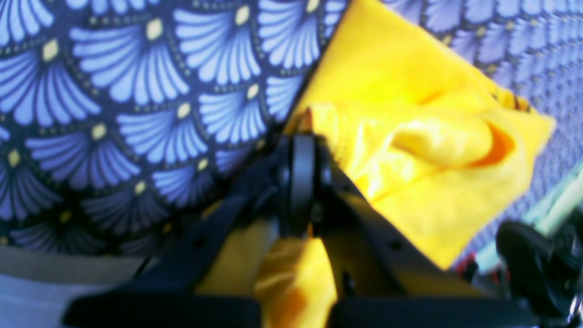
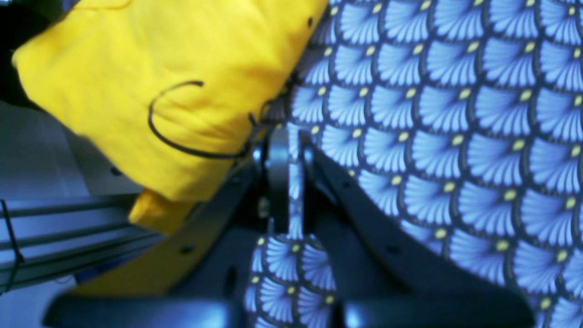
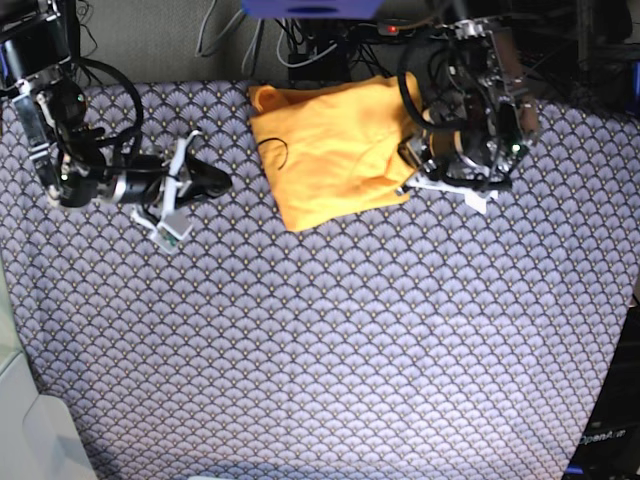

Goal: Fold the T-shirt properly
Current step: 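Push the folded shirt with the left gripper to rotate it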

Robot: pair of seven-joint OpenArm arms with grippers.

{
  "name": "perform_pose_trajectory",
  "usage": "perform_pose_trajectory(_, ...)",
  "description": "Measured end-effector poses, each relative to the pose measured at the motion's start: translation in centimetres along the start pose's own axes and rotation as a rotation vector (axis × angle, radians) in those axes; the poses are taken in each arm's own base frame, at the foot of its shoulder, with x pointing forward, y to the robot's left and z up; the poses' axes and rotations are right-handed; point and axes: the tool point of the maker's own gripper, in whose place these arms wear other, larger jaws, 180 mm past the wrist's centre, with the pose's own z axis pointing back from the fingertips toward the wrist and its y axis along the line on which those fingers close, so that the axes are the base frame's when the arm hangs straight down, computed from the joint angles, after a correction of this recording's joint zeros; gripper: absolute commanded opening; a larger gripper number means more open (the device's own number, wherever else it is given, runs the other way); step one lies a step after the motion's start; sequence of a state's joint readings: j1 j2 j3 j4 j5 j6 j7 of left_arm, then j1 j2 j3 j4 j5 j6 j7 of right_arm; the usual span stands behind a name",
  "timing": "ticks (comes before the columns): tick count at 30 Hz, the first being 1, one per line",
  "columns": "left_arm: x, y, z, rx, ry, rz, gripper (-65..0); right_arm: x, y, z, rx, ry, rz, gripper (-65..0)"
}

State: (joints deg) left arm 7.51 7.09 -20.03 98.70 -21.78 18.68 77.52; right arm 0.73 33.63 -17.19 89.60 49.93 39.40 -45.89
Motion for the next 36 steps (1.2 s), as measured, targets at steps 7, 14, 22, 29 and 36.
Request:
perform_pose_trajectory(7,0.8,-1.0,-2.3,-0.012,0.005,0.028,-65.0,-0.7,-0.5,0.8,-0.021,-0.001,-0.024,-63.1)
perform_pose_trajectory(14,3.4,-4.2,-3.6,-0.06,-0.028,0.017,-65.0,-1.7,-1.2,1.7,-0.045,0.024,-0.03,-63.1)
perform_pose_trajectory(22,6.7,-9.3,-5.9,-0.076,-0.084,-0.068,-65.0,-3.3,-0.1,1.2,-0.022,0.049,-0.058,-63.1)
perform_pose_trajectory(29,6.8,-15.8,-7.1,-0.25,-0.038,-0.029,-65.0,-4.4,0.5,1.1,-0.011,0.065,-0.08,-63.1)
perform_pose_trajectory(36,11.9,-18.3,0.9,-0.479,-0.186,-0.058,-65.0,-5.2,-0.3,1.3,-0.051,0.111,-0.043,-63.1)
